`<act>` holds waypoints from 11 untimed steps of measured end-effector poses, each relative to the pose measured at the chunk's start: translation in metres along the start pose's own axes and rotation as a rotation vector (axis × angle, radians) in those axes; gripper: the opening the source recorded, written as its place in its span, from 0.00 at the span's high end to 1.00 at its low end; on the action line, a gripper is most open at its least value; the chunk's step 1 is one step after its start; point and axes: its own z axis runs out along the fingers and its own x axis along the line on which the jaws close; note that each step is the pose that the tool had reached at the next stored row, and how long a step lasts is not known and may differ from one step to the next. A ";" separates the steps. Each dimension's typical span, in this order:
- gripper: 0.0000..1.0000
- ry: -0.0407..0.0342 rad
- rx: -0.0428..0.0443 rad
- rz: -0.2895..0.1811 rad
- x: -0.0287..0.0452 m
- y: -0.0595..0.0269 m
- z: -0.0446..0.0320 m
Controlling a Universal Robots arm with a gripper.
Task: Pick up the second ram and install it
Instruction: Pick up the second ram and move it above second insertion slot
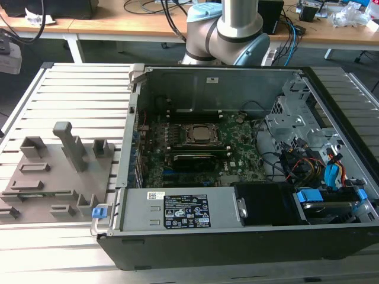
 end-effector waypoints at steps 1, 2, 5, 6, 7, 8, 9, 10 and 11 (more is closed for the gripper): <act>0.64 0.0000 0.0001 0.000 0.0000 0.0000 0.0008; 0.64 0.0000 0.0001 0.000 0.0001 -0.0001 0.0015; 0.64 0.0001 0.0000 0.000 0.0003 -0.0003 0.0055; 0.64 0.0000 0.0000 0.000 0.0004 -0.0003 0.0066; 0.64 0.0000 0.0000 0.000 0.0005 -0.0004 0.0082; 0.64 0.0000 0.0000 0.000 0.0005 -0.0005 0.0093; 0.64 0.0001 0.0000 0.000 0.0006 -0.0005 0.0102; 0.64 -0.0001 0.0001 0.000 0.0008 -0.0005 0.0116; 0.64 0.0001 0.0000 0.000 0.0008 -0.0006 0.0125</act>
